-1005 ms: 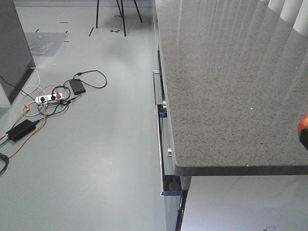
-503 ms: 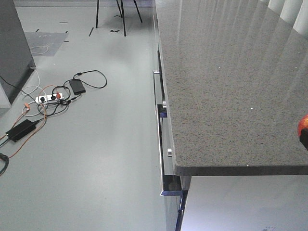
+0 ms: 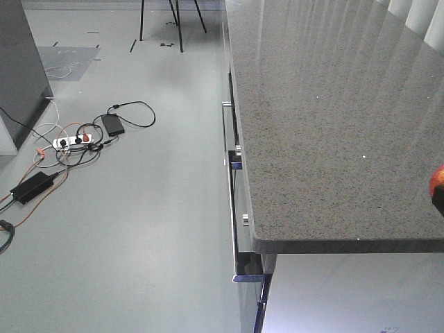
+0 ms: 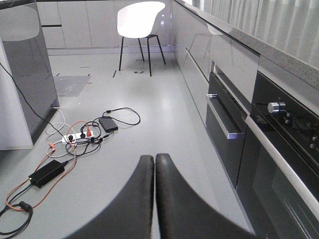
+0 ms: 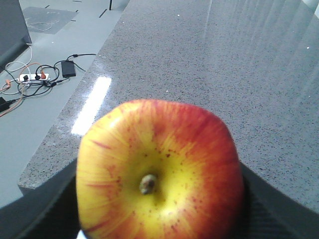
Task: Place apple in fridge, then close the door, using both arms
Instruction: 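Lift the apple off the counter with the right gripper, then drive the base away from the counter, holding the apple in the right gripper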
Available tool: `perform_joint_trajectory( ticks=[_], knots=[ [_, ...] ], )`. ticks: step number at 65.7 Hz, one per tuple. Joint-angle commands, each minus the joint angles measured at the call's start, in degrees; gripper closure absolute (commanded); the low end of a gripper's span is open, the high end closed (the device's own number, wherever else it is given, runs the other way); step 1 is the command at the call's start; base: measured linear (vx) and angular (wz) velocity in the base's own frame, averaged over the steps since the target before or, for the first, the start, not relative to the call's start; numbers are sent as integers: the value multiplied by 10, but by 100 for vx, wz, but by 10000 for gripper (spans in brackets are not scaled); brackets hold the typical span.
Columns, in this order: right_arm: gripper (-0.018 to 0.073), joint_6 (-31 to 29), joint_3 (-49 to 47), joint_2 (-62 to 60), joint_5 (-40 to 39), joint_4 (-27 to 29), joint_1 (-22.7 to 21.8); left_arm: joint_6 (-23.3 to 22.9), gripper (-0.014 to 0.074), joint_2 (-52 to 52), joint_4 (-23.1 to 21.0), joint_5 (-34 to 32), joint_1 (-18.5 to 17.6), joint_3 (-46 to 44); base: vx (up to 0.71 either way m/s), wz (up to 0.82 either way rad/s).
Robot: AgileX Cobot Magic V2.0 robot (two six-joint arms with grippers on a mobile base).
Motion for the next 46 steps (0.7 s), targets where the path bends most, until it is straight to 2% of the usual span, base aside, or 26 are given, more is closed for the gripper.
perform_joint_trajectory(
  ticks=[1,46],
  knots=[
    [372,-1,-16,-1,-51,2,-1,-2,602,-8,-5,-42,-4,11,-1,4],
    [372,-1,-16,-1,-49,2,-1,-2,602,-8,-5,-42,-4,11,-4,15]
  ],
)
